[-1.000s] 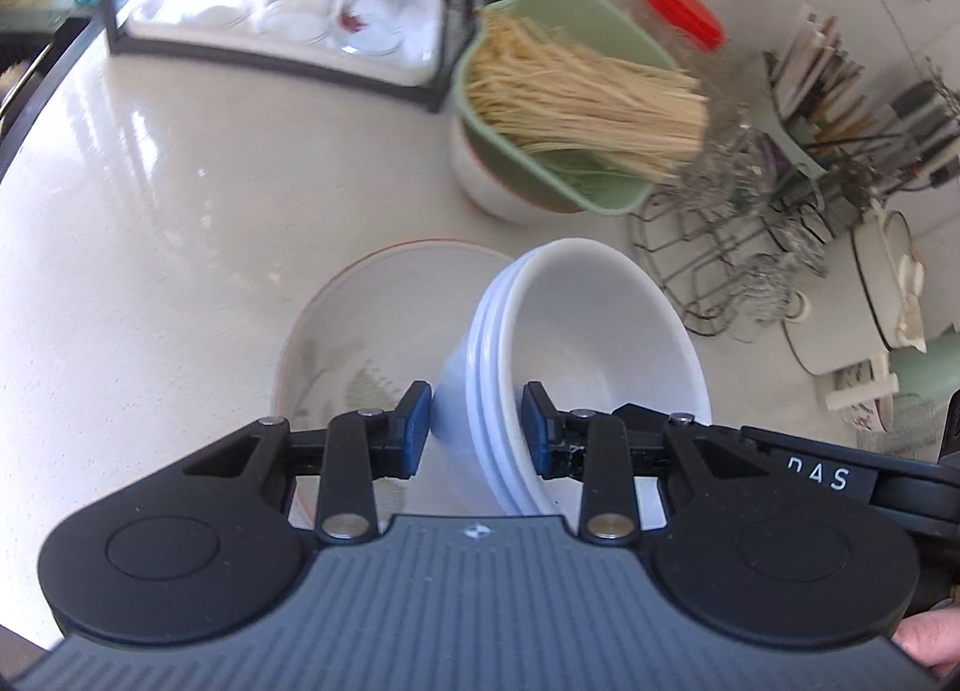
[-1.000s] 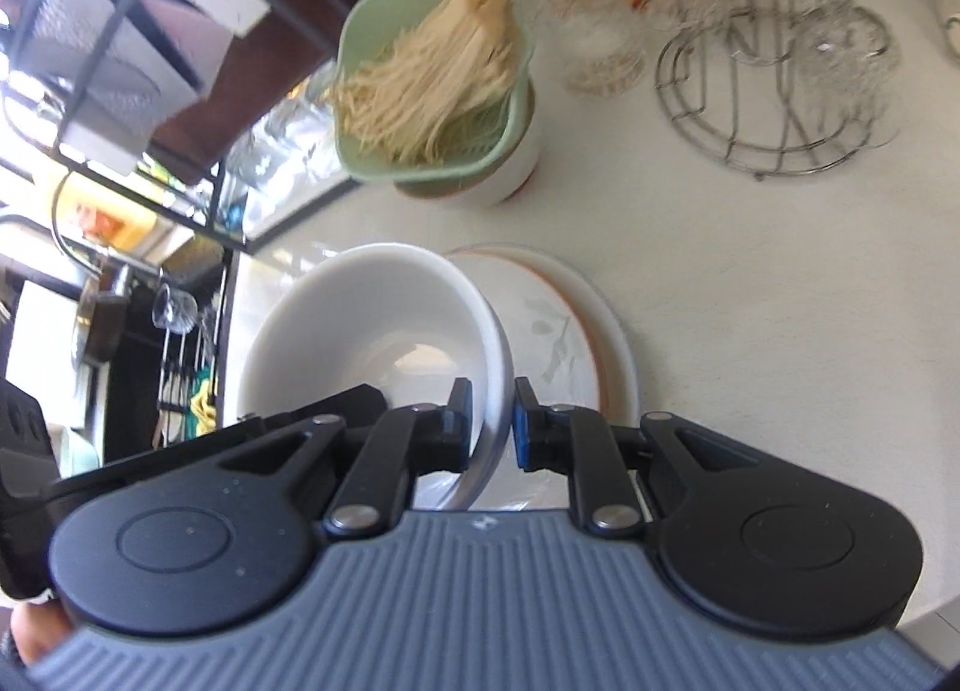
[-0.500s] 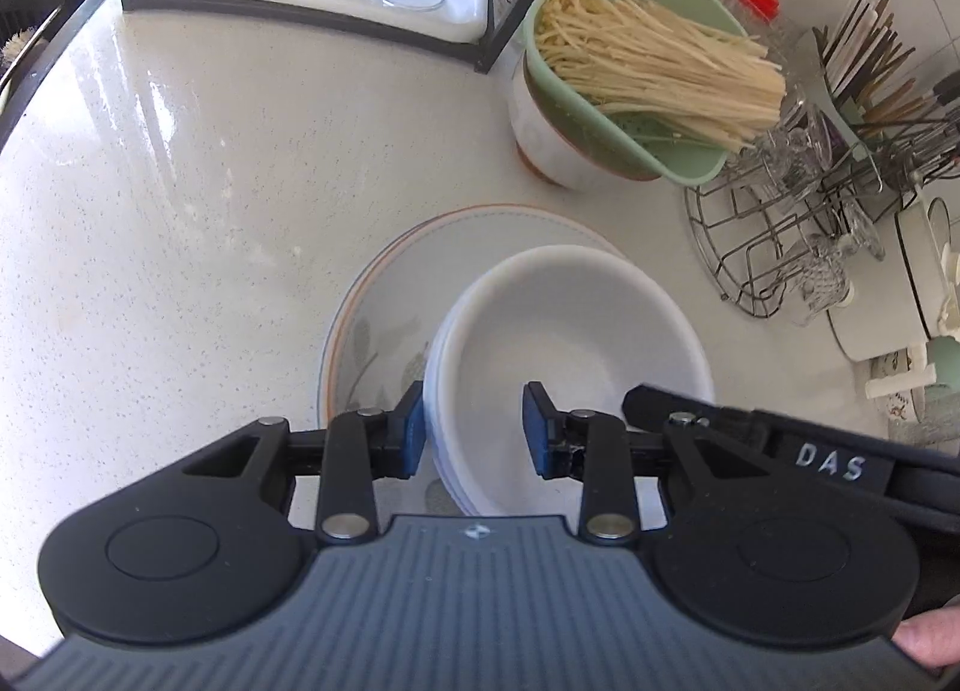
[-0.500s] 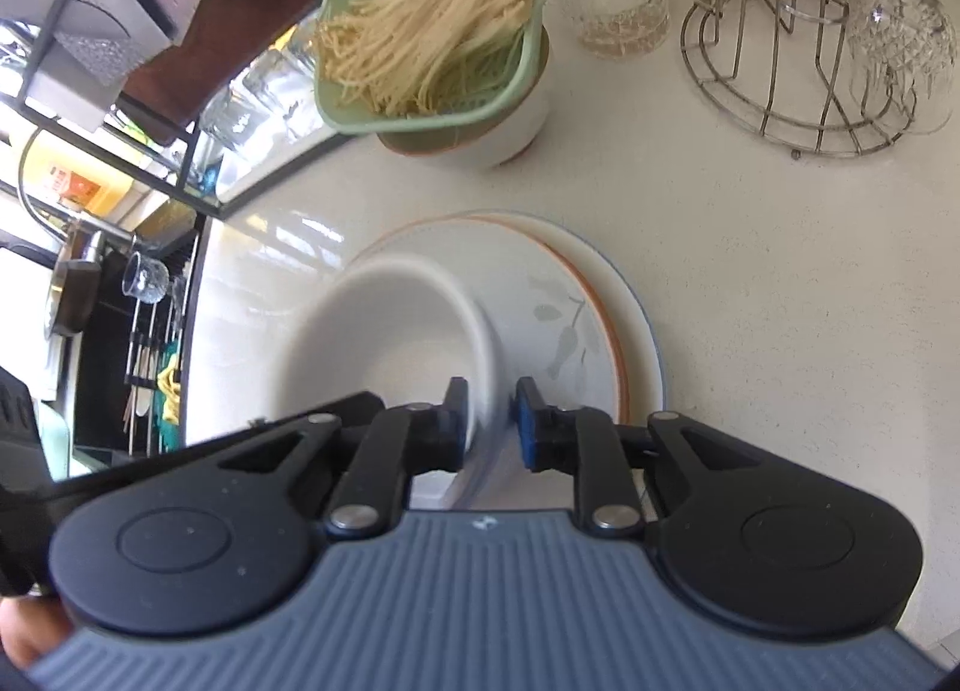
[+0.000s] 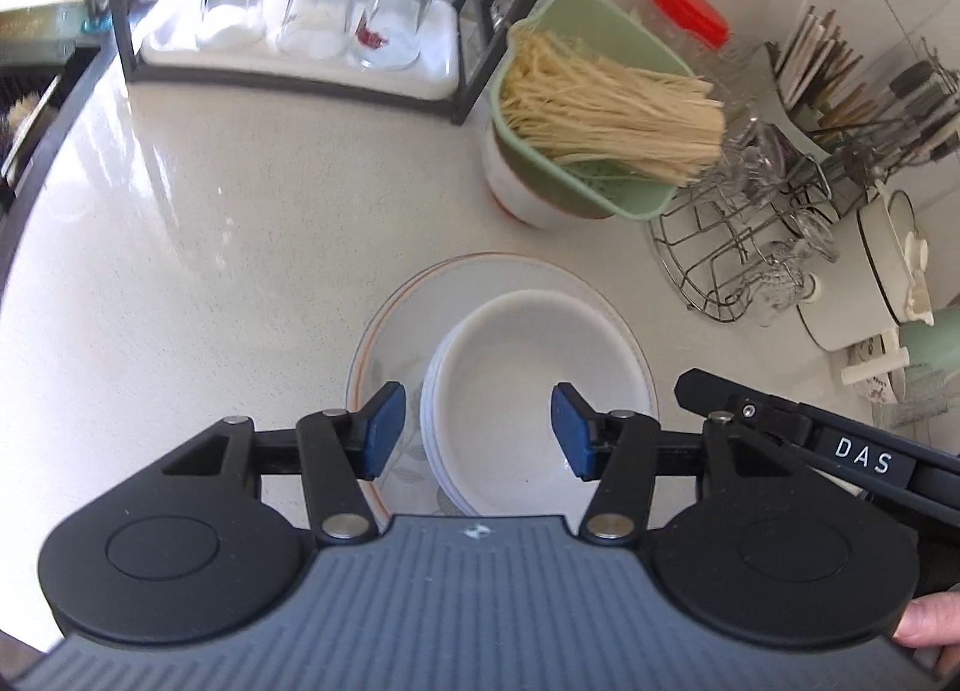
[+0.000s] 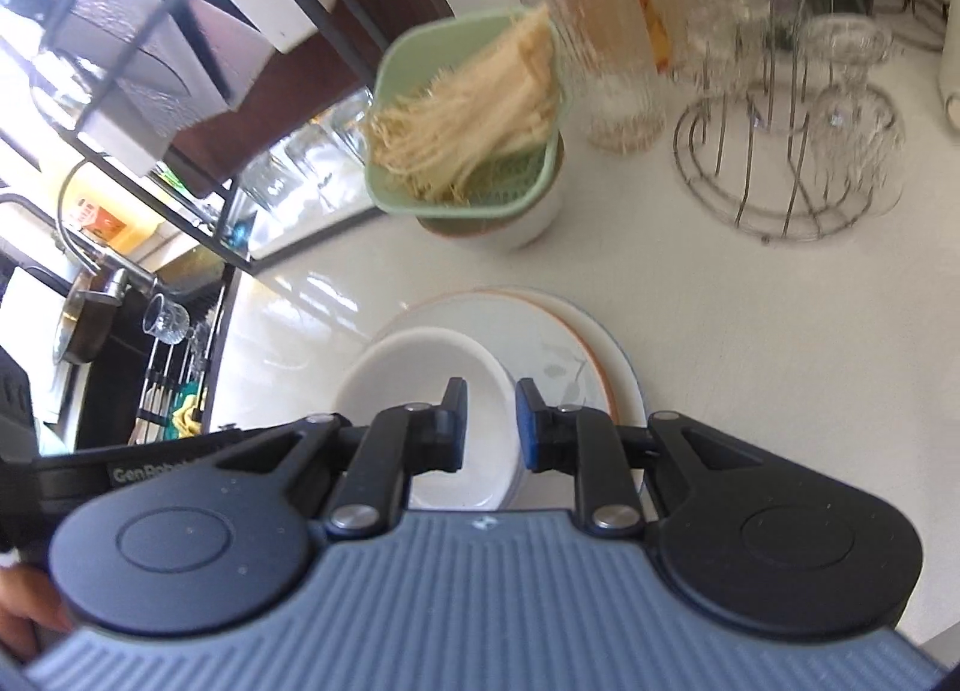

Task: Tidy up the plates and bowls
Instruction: 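Lower the bowl stack onto the plates and open both grippers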

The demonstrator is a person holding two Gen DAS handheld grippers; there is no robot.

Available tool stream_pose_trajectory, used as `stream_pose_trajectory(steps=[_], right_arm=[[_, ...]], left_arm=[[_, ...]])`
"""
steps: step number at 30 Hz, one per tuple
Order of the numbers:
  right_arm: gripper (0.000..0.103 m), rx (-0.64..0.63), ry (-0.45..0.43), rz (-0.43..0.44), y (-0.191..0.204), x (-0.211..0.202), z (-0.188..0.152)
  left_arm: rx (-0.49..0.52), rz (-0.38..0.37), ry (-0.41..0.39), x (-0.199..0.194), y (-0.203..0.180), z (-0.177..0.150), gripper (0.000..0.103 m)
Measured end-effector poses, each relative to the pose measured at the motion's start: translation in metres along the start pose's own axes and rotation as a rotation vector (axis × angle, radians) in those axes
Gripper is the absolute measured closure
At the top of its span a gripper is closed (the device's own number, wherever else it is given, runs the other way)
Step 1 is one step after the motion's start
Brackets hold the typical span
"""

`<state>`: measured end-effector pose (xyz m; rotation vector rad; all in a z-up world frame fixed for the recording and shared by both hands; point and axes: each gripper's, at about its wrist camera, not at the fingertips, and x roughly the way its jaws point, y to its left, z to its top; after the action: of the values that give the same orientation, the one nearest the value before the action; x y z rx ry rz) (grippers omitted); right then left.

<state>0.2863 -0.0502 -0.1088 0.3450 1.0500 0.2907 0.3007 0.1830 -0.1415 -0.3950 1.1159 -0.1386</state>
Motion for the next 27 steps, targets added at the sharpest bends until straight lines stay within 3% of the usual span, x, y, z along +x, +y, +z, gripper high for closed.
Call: stream_pose_trajectory(steps=[10, 16, 27], right_arm=[[0.082, -0.017, -0.13, -0.015, 0.025, -0.05, -0.018], [0.082, -0.035, -0.215, -0.026, 0.045, -0.084, -0.028], [0.082, -0.133, -0.356, 0.037, 0.063, -0.157, -0.038]], left_arm=[[0.129, 0.003, -0.075, -0.057, -0.01, -0.009, 0.042], [0.189, 0.011, -0.186, -0.111, -0.013, -0.018, 0.038], [0.202, 0.011, -0.343, -0.189, -0.037, -0.038, 0.038]])
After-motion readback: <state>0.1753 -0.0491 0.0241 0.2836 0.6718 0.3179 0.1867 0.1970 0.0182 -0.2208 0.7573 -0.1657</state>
